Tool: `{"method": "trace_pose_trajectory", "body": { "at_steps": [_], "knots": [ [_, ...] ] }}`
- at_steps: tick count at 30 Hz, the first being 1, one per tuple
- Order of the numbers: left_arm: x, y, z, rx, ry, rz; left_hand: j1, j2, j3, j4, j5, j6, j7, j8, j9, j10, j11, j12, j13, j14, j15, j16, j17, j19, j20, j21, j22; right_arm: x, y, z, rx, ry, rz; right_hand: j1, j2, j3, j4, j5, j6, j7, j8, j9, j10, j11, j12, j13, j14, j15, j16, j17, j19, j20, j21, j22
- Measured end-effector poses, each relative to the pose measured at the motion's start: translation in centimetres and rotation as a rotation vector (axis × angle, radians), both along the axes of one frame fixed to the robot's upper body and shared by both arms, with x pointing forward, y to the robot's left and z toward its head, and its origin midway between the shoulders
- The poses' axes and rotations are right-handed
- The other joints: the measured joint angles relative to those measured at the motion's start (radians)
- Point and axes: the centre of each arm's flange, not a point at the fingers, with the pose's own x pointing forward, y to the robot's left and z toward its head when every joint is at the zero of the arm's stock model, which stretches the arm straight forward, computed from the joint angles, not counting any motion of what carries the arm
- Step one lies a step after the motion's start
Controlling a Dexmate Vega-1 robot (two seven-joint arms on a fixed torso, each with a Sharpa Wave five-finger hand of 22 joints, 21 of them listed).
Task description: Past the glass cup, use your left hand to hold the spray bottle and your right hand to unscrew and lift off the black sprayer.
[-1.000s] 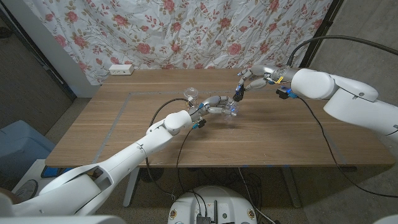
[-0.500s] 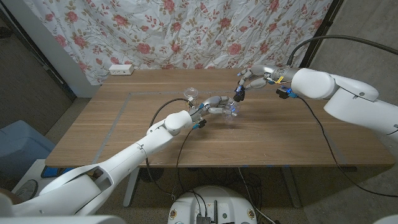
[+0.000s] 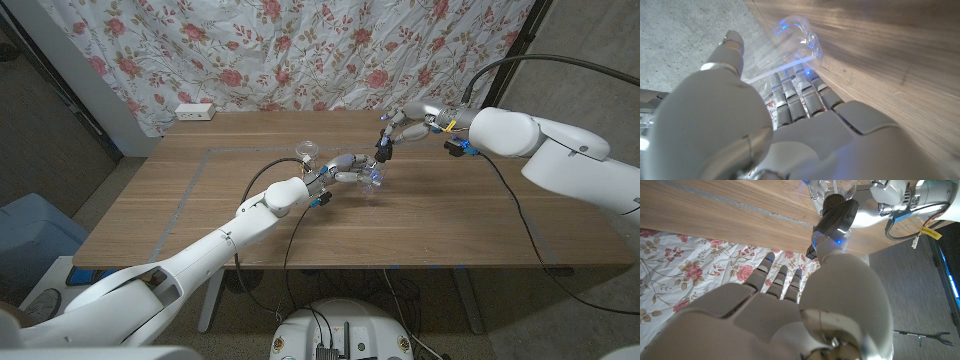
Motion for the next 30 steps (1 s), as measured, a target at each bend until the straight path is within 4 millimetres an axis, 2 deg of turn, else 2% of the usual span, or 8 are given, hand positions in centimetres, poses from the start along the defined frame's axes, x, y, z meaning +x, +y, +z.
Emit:
{"method": "trace_pose_trajectory", "body": {
  "at_steps": [2,4,9,16,17,22,26,30],
  "knots": [
    [0.0,0.0,0.0,0.0,0.0,0.001,0.0,0.0,0.001,-0.001,0.0,0.0,0.0,0.0,0.0,0.0,0.0,0.0,0.0,0.0,0.0,0.0,0.0,0.0,0.0,0.0,0.0,0.0,0.0,-0.1,0.001,0.006,0.003,0.001,-0.001,0.0,0.0,0.0,-0.004,0.003,-0.005,-0.004,-0.006,0.006,0.0,0.0,-0.007,0.007,0.0,0.0,-0.003,0.003,0.0,0.0],
    [0.1,0.0,0.0,0.0,0.001,0.001,0.0,0.0,0.001,-0.001,0.0,0.0,0.0,0.0,0.0,0.0,0.0,0.0,0.0,0.0,0.0,0.0,-0.001,0.0,0.0,0.0,0.0,0.0,-0.1,0.1,0.004,0.007,0.003,0.014,-0.014,0.0,0.0,0.0,-0.009,0.002,-0.005,-0.005,-0.013,0.002,-0.003,0.0,-0.014,0.007,0.0,0.003,-0.007,0.0,0.0,0.0],
    [0.1,0.1,0.0,0.0,0.0,0.002,0.0,0.0,0.001,-0.001,0.0,0.0,0.0,0.0,-0.003,0.0,0.0,0.0,0.0,0.0,0.0,0.0,-0.001,0.0,0.0,0.0,0.0,0.0,-0.2,0.4,0.01,0.013,0.009,0.014,-0.014,-0.003,0.003,0.004,-0.031,0.002,-0.02,-0.013,-0.028,0.009,-0.009,0.0,-0.027,0.016,-0.006,0.005,-0.02,0.002,0.0,0.0],
    [0.2,0.1,0.1,-0.001,0.001,0.002,0.0,0.0,0.001,-0.001,0.0,0.0,0.0,0.0,-0.003,0.0,0.0,0.0,0.0,0.0,0.0,0.0,0.0,0.0,0.0,0.0,0.0,-0.3,-0.6,1.2,0.026,0.015,0.021,0.01,-0.019,-0.02,0.02,0.004,-0.078,0.002,-0.05,-0.025,-0.039,0.018,-0.009,0.0,-0.03,0.019,-0.006,0.009,-0.023,-0.001,0.0,0.0],
    [0.2,0.1,0.1,-0.001,0.001,0.002,0.0,0.0,0.001,-0.001,0.0,0.0,0.0,0.0,-0.004,0.0,0.0,0.0,0.0,0.0,0.0,0.0,0.0,0.0,0.0,0.0,0.0,-0.3,-0.6,1.2,0.029,0.019,0.023,-0.001,-0.029,-0.024,0.024,0.004,-0.089,0.002,-0.056,-0.027,-0.042,0.02,-0.009,0.0,-0.03,0.019,-0.006,0.009,-0.019,0.002,0.0,0.0],
    [0.2,0.1,0.1,-0.002,0.0,0.003,0.0,0.0,0.001,-0.001,0.0,0.0,0.0,0.0,-0.005,0.0,0.0,-0.001,0.0,0.0,0.0,-0.007,0.0,0.0,0.0,0.0,0.0,-0.7,-1.0,1.6,0.035,0.018,0.017,-0.046,-0.034,-0.051,0.037,0.004,-0.131,0.001,-0.082,-0.037,-0.048,0.038,-0.009,0.0,-0.012,0.023,-0.001,0.014,-0.008,0.013,0.004,0.0],
    [0.1,0.1,0.2,-0.003,-0.001,0.002,0.0,0.0,0.001,-0.001,0.0,0.0,0.0,0.0,-0.005,0.0,0.0,-0.002,0.004,0.0,0.0,-0.007,0.0,0.0,0.0,0.0,0.0,-0.6,-1.1,1.6,0.047,0.023,0.017,-0.105,-0.051,-0.071,0.052,0.004,-0.157,0.004,-0.097,-0.04,-0.053,0.054,-0.009,0.0,-0.005,0.038,-0.001,0.012,-0.002,0.027,0.004,0.0],
    [0.0,-0.1,0.3,-0.004,-0.003,-0.001,0.0,0.0,0.001,-0.001,0.0,0.0,0.0,0.0,-0.005,0.0,0.0,-0.004,0.008,0.0,0.0,-0.007,0.0,0.0,0.0,0.0,0.0,-0.6,-1.2,1.7,0.06,0.022,0.013,-0.173,-0.067,-0.103,0.07,0.0,-0.172,0.007,-0.104,-0.042,-0.055,0.067,-0.009,0.0,-0.002,0.049,-0.001,0.011,0.008,0.04,0.004,0.0]
  ]
}}
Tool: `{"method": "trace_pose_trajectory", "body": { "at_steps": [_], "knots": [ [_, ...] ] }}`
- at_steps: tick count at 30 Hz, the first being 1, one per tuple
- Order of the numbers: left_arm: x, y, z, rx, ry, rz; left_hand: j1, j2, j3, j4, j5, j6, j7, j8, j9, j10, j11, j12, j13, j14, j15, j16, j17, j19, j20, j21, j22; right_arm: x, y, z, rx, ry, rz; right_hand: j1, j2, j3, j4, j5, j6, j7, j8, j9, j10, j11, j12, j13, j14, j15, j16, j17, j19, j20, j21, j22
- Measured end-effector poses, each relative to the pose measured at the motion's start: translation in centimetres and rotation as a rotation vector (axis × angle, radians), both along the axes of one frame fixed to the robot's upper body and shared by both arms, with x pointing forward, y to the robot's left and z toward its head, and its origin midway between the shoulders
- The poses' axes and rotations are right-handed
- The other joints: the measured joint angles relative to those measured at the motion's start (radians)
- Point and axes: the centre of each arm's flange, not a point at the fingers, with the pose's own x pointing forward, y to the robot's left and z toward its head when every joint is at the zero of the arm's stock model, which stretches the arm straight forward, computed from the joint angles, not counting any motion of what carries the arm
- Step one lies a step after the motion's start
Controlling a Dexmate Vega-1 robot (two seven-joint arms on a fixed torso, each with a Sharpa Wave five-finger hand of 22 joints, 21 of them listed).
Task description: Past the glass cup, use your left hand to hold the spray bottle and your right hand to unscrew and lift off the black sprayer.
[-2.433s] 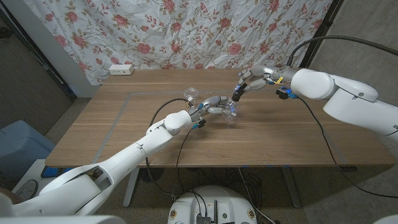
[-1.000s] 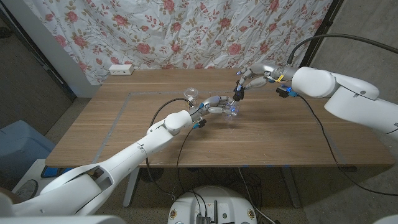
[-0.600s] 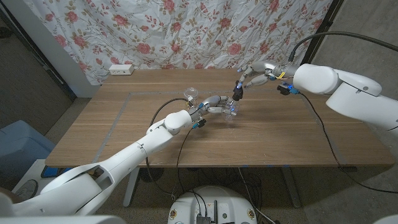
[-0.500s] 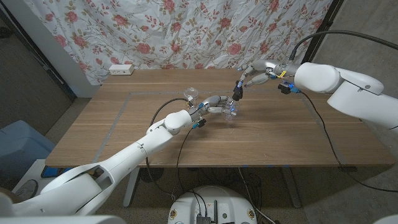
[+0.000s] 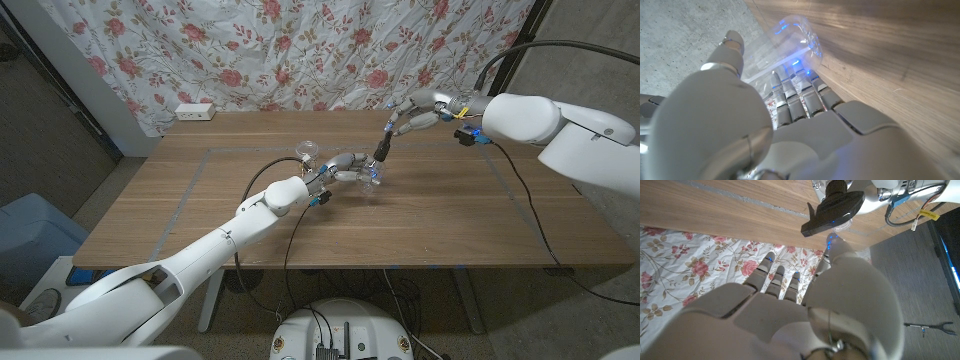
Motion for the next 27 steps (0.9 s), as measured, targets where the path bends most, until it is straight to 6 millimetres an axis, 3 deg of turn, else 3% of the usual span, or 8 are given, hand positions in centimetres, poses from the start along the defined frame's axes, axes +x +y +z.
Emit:
{"method": "trace_pose_trajectory", "body": {
  "at_steps": [1,11,14,17,23,26,27],
  "knots": [
    [0.0,0.0,0.1,0.0,-0.007,0.005,0.0,0.0,0.0,0.0,0.0,0.0,0.0,0.0,0.0,0.0,0.0,0.0,0.0,0.0,0.0,0.0,0.0,0.0,0.0,0.0,0.0,-1.0,-0.3,0.5,-0.021,-0.022,-0.011,-0.013,0.0,-0.004,0.004,-0.002,-0.004,-0.003,-0.004,0.001,-0.003,0.003,0.0,0.0,-0.001,0.006,0.0,0.0,0.0,0.007,0.0,0.0],
    [-0.1,-0.2,0.3,-0.008,-0.019,0.01,0.0,0.0,0.0,0.0,-0.001,0.0,0.0,0.0,0.001,0.006,0.006,-0.001,-0.003,0.009,0.002,0.0,0.0,0.005,0.006,0.0,0.0,-1.6,-0.5,0.6,-0.016,-0.048,-0.043,-0.135,-0.013,-0.051,0.044,-0.012,-0.043,0.014,-0.02,0.004,0.004,0.021,0.0,0.0,0.018,0.025,0.0,-0.005,0.022,0.032,0.0,0.0],
    [-0.1,-0.3,0.4,-0.01,-0.02,0.01,0.0,0.0,0.0,0.0,-0.001,0.001,0.001,0.0,0.0,0.006,0.006,-0.004,-0.004,0.011,0.0,0.0,0.0,0.005,0.006,0.0,0.0,-1.7,-0.5,0.6,-0.011,-0.058,-0.053,-0.194,-0.013,-0.066,0.058,-0.019,-0.053,0.037,-0.02,0.011,0.007,0.024,0.001,0.0,0.02,0.027,0.0,-0.005,0.021,0.032,0.0,0.0],
    [-0.2,-0.3,0.4,-0.013,-0.022,0.012,0.0,0.0,0.0,0.0,-0.001,0.004,0.004,0.0,-0.004,0.009,0.002,0.0,-0.004,0.011,0.0,0.0,0.0,0.005,0.005,0.0,0.0,-1.8,-0.5,0.6,-0.005,-0.067,-0.062,-0.25,-0.015,-0.083,0.076,-0.026,-0.042,0.061,-0.02,0.017,0.022,0.039,0.005,0.0,0.036,0.043,0.0,-0.005,0.029,0.051,0.0,0.0],
    [-0.1,-0.4,0.5,-0.023,-0.029,0.021,0.0,0.0,0.0,0.0,-0.001,0.004,0.004,0.0,-0.005,0.011,0.004,0.0,-0.004,0.011,0.0,0.0,0.0,0.011,0.0,0.0,0.0,-2.3,-0.3,0.5,0.005,-0.088,-0.089,-0.321,-0.02,-0.106,0.092,-0.034,-0.021,0.097,-0.02,0.017,0.04,0.057,0.016,0.0,0.052,0.059,0.0,-0.005,0.046,0.068,0.001,0.0],
    [-0.1,-0.4,0.5,-0.03,-0.033,0.025,0.0,0.0,0.0,0.0,-0.001,0.004,0.004,0.0,-0.005,0.013,0.006,0.0,-0.004,0.022,0.0,0.0,0.0,0.011,0.0,0.0,0.0,-2.4,-0.3,0.3,0.007,-0.094,-0.105,-0.329,-0.014,-0.111,0.097,-0.041,-0.019,0.106,-0.02,0.017,0.051,0.061,0.016,0.0,0.056,0.062,0.0,-0.004,0.053,0.075,0.007,0.0],
    [-0.1,-0.4,0.5,-0.033,-0.034,0.027,0.0,0.0,0.0,0.0,-0.001,0.004,0.004,0.0,-0.005,0.013,0.006,0.0,-0.004,0.022,0.0,0.0,0.0,0.011,0.0,0.0,0.0,-2.5,-0.2,0.2,0.009,-0.094,-0.113,-0.342,-0.026,-0.114,0.1,-0.041,-0.021,0.108,-0.02,0.017,0.054,0.064,0.016,0.0,0.06,0.066,0.0,-0.004,0.053,0.075,0.007,0.0]
  ]
}}
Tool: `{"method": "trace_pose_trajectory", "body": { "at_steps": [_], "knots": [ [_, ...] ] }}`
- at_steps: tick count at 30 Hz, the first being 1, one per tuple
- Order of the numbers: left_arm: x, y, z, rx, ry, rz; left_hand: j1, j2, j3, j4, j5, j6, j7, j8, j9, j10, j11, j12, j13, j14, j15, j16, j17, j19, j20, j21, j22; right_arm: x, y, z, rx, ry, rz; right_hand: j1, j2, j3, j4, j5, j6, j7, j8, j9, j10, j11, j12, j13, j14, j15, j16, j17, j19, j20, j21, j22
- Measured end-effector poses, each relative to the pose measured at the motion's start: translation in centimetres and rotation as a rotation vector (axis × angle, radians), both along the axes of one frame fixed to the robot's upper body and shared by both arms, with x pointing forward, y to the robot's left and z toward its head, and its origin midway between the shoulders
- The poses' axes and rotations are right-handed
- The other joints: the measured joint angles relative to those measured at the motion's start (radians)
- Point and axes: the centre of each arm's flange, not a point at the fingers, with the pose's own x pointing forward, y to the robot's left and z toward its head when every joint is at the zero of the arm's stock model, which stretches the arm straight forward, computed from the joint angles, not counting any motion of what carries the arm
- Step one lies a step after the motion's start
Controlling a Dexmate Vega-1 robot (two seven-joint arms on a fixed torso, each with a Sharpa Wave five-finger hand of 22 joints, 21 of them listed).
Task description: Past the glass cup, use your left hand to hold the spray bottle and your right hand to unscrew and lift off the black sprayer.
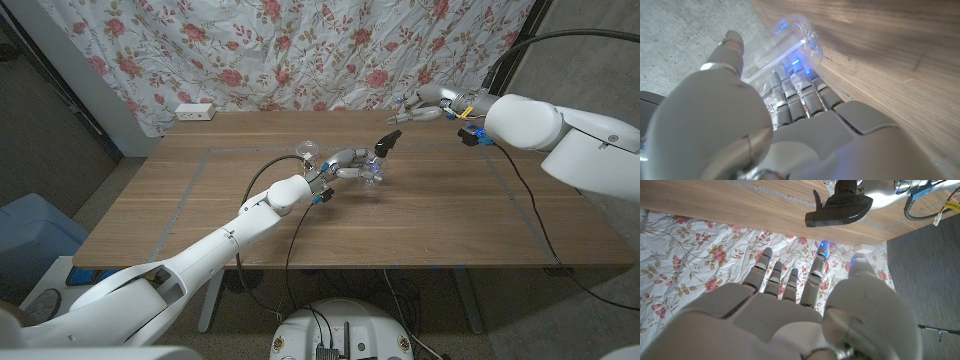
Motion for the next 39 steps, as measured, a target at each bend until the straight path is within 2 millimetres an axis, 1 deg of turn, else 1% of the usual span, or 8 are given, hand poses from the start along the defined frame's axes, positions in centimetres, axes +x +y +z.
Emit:
{"method": "trace_pose_trajectory", "body": {
  "at_steps": [9,21,25,26,31,32,36,39],
  "knots": [
    [-0.1,0.0,-0.2,-0.017,-0.008,0.014,0.0,0.0,-0.001,0.001,-0.002,0.006,0.006,0.0,0.0,0.003,0.003,0.0,0.0,0.0,0.0,0.0,0.0,0.0,0.0,0.0,0.0,-0.2,-0.2,-0.1,0.008,-0.017,-0.072,-0.046,-0.001,-0.012,0.012,-0.009,-0.004,0.028,0.0,0.0,0.011,0.011,0.0,0.0,0.016,0.008,0.008,0.0,0.016,0.02,0.0,0.0],
    [-0.5,-0.4,-0.5,-0.054,-0.027,0.041,0.0,0.0,-0.001,0.001,-0.002,0.005,0.005,0.0,-0.002,0.003,0.003,0.0,0.005,0.0,0.0,0.0,0.0,0.004,0.004,0.0,0.0,-0.7,0.9,-0.2,-0.002,-0.009,-0.123,-0.117,0.01,-0.034,0.029,-0.033,-0.025,0.071,-0.015,0.005,0.012,0.034,0.0,0.0,0.01,0.036,0.001,0.0,0.0,0.036,-0.005,0.0],
    [-0.7,-0.7,-0.8,-0.068,-0.031,0.049,0.0,0.0,-0.001,0.001,-0.002,0.005,0.005,0.0,-0.003,0.003,0.003,0.0,0.006,0.004,-0.004,0.0,0.0,0.004,0.004,0.0,0.0,-0.6,0.2,-0.2,0.004,-0.003,-0.162,-0.132,0.01,-0.039,0.034,-0.041,-0.02,0.087,-0.015,0.005,0.016,0.038,0.0,0.0,0.012,0.037,0.001,0.0,0.0,0.036,-0.005,0.0],
    [-0.6,-0.5,-0.6,-0.08,-0.048,0.074,0.0,0.0,-0.001,0.001,-0.002,0.005,0.005,0.0,-0.004,0.003,0.003,0.0,0.006,0.004,-0.004,0.0,0.0,0.004,0.004,0.0,0.0,-0.8,1.2,-0.2,-0.006,-0.005,-0.147,-0.132,0.01,-0.04,0.034,-0.044,-0.016,0.091,-0.015,0.005,0.018,0.04,0.0,0.0,0.014,0.039,0.001,0.0,0.0,0.036,-0.005,0.0],
    [-0.5,-0.3,-0.4,-0.094,-0.068,0.102,0.0,0.0,-0.001,0.001,-0.002,0.005,0.005,0.0,-0.005,0.003,0.003,0.0,0.005,0.004,-0.004,0.0,0.0,0.004,0.004,0.0,0.0,-1.2,2.6,-0.5,-0.022,-0.002,-0.112,-0.159,0.013,-0.044,0.038,-0.051,-0.025,0.107,-0.018,0.005,0.025,0.05,0.0,0.0,0.016,0.052,0.001,0.0,0.004,0.039,-0.005,0.0],
    [-0.8,-0.8,-0.9,-0.104,-0.06,0.095,0.0,0.0,-0.001,0.001,-0.002,0.005,0.005,0.0,-0.005,0.003,0.003,0.0,0.005,0.004,-0.004,0.0,0.0,0.004,0.004,0.0,0.0,-1.0,1.5,-0.3,-0.012,-0.004,-0.183,-0.159,0.012,-0.045,0.04,-0.052,-0.025,0.107,-0.021,0.005,0.023,0.053,0.0,0.0,0.018,0.054,0.001,0.0,0.007,0.043,-0.005,0.0],
    [-0.7,-0.6,-0.7,-0.113,-0.073,0.112,0.0,0.0,-0.001,0.001,-0.002,0.005,0.005,0.0,-0.005,0.003,0.003,0.0,0.005,0.004,-0.004,0.0,0.0,0.004,0.004,0.0,0.0,-1.2,2.8,-0.5,-0.025,-0.002,-0.153,-0.178,0.009,-0.045,0.04,-0.059,-0.028,0.124,-0.021,0.009,0.029,0.062,0.0,0.0,0.026,0.062,0.001,-0.005,0.007,0.043,-0.005,0.0],
    [-0.9,-1.0,-1.0,-0.126,-0.075,0.117,0.0,0.0,-0.001,0.001,-0.002,0.005,0.005,0.0,-0.004,0.003,0.003,-0.001,0.005,0.004,-0.004,0.0,0.0,0.004,0.004,0.0,0.0,-1.1,2.4,-0.5,-0.022,0.003,-0.212,-0.187,0.017,-0.049,0.044,-0.066,-0.036,0.132,-0.028,0.009,0.027,0.074,0.0,0.0,0.03,0.066,0.001,-0.005,0.007,0.043,-0.005,0.0]
  ]
}}
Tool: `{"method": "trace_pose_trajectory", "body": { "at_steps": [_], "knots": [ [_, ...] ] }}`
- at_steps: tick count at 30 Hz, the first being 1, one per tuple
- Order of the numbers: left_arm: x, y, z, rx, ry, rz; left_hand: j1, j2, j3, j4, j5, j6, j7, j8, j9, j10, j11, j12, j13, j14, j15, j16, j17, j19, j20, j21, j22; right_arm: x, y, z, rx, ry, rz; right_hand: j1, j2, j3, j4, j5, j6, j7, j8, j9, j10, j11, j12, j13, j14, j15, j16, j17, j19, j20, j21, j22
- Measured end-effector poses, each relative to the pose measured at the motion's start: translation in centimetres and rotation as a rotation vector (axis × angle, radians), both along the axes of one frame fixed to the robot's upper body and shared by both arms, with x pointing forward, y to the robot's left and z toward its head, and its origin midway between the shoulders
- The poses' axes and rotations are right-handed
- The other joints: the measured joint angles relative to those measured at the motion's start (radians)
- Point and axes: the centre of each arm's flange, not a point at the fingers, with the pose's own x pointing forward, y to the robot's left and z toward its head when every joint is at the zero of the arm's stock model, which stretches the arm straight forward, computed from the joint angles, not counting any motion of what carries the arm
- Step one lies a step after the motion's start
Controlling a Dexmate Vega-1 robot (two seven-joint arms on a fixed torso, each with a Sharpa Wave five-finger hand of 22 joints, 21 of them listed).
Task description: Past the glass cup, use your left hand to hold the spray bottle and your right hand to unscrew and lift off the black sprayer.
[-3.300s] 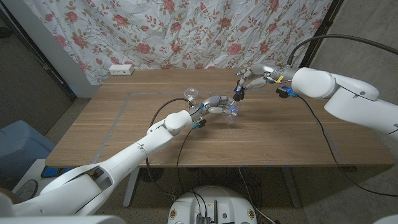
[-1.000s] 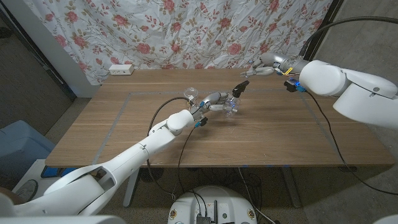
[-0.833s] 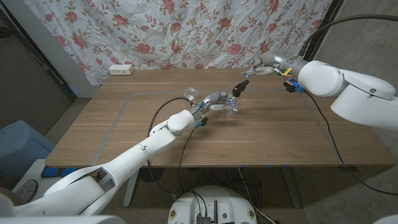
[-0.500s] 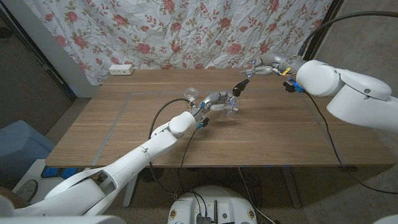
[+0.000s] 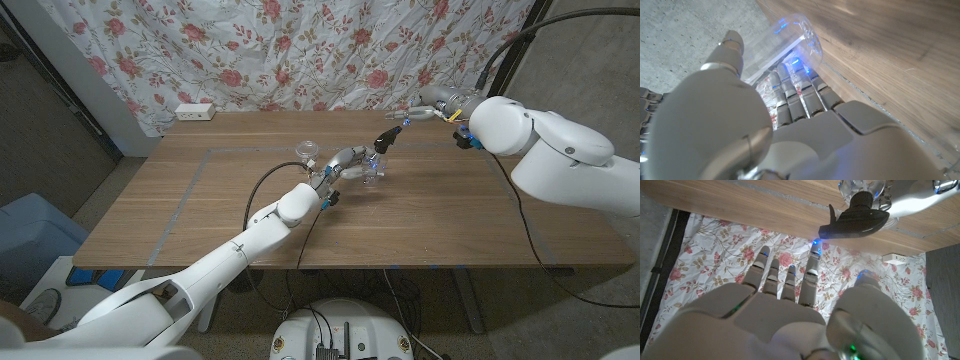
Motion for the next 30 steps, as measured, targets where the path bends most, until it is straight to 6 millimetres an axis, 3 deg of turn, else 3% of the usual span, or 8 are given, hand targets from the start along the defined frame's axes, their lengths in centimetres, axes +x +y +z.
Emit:
{"method": "trace_pose_trajectory", "body": {
  "at_steps": [6,7,8,16,30],
  "knots": [
    [0.0,0.1,0.1,-0.008,-0.011,0.015,0.0,0.0,0.0,0.0,0.0,0.0,0.0,0.0,0.001,0.002,0.002,0.0,0.0,0.001,0.001,0.0,0.0,0.005,-0.005,0.0,0.0,-0.1,1.7,-0.3,-0.024,0.011,0.026,-0.021,-0.006,-0.007,0.007,-0.014,-0.008,0.014,-0.004,0.003,0.004,0.014,0.0,0.0,0.005,0.009,0.0,0.0,0.004,0.003,0.0,0.0],
    [-0.2,-0.3,-0.1,-0.013,-0.009,0.01,0.0,0.0,0.0,0.0,0.0,0.0,0.0,0.0,0.001,0.004,0.004,0.0,0.0,0.002,0.002,0.0,0.0,0.005,-0.005,0.0,0.0,0.0,0.2,-0.1,-0.005,0.012,-0.056,-0.04,-0.006,-0.009,0.009,-0.019,-0.001,0.02,-0.004,0.004,0.007,0.017,0.0,0.0,0.005,0.009,0.0,0.0,0.004,0.003,0.0,0.0],
    [-0.2,-0.3,-0.1,-0.013,-0.01,0.011,0.0,0.0,0.0,0.0,-0.001,0.0,0.0,0.0,0.001,0.004,0.004,0.0,-0.001,0.002,0.002,0.0,0.0,0.005,-0.005,0.0,0.0,0.0,0.4,-0.1,-0.009,0.012,-0.06,-0.041,-0.003,-0.009,0.01,-0.02,0.003,0.023,-0.004,0.005,0.01,0.021,0.0,0.0,0.005,0.009,0.0,0.0,0.008,0.0,0.0,0.0],
    [-0.3,-0.4,-0.2,-0.02,-0.016,0.016,0.0,0.0,-0.001,-0.001,-0.001,0.004,0.004,0.0,-0.004,0.006,0.006,0.001,-0.001,0.002,0.002,0.0,0.0,0.005,-0.005,0.0,0.0,-0.3,1.1,-0.3,-0.022,0.01,-0.098,-0.069,0.004,-0.009,0.01,-0.039,0.054,0.018,0.016,0.009,0.032,0.02,0.008,0.0,0.022,0.014,0.0,0.0,0.022,0.0,0.0,0.002],
    [-0.7,-0.6,-0.3,-0.024,-0.023,0.017,0.0,0.0,-0.001,-0.001,-0.001,0.004,0.004,0.0,-0.005,0.006,0.006,0.001,0.0,0.005,-0.002,0.0,0.0,0.005,-0.005,0.0,0.0,-0.2,1.3,-0.8,-0.014,0.02,-0.116,-0.074,0.009,-0.009,0.009,-0.045,0.059,0.012,0.016,0.009,0.037,0.026,0.008,-0.002,0.029,0.017,0.0,0.0,0.026,0.004,0.001,0.006]
  ]
}}
